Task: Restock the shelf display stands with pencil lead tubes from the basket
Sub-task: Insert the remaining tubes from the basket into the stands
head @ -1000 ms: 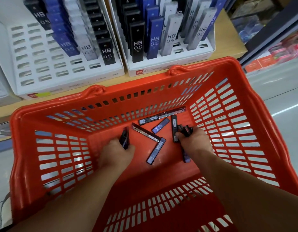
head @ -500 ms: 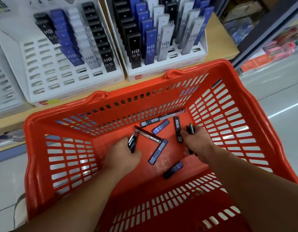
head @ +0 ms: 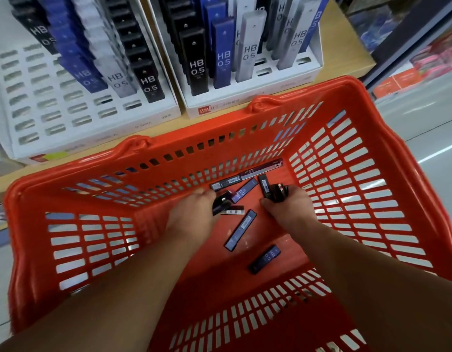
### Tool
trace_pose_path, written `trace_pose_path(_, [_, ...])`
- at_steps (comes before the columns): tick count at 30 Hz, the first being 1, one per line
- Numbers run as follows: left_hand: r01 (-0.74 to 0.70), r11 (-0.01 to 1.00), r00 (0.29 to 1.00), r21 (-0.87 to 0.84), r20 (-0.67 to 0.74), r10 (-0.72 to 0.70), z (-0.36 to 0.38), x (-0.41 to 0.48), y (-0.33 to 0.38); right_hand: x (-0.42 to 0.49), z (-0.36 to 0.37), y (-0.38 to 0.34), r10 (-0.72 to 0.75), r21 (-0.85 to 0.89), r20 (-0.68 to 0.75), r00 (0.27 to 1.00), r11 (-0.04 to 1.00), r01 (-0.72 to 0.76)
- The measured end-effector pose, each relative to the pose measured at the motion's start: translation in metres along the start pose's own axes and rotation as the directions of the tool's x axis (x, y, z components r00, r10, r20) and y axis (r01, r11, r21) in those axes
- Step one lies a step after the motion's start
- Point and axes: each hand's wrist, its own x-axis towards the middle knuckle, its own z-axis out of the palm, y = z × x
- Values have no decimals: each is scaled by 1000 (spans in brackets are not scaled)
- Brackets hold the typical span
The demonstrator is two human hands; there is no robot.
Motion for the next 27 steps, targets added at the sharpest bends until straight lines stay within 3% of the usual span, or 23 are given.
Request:
trace_pose_path(5, [146, 988, 987, -44, 80, -143, 6, -12, -12, -8, -5, -5, 11, -27, 71, 997, 1000, -9])
trace_pose_path(8, [180, 984, 972, -3, 154, -177, 4, -27, -10, -23, -9, -10, 9, 54, 122, 992, 998, -16])
trace_pose_path(11, [252, 955, 946, -157, 247, -209, -4, -45, -11, -46, -18, -21, 19, 108, 177, 984, 993, -38])
trace_pose_path(17, [222, 749, 957, -624, 285, -46, -81, -92, 8, -106, -42, -71, -74, 225, 324, 943, 974, -1])
trace_pose_path(23, [92, 650, 976, -755, 198, 91, -207, -170, 19, -206, -77, -157, -353, 358, 335, 874, 905, 229])
trace_pose_path(27, [62, 605, 989, -794, 132, 73, -277, -222, 16, -270, -98, -201, -452, 375, 415, 789, 876, 304])
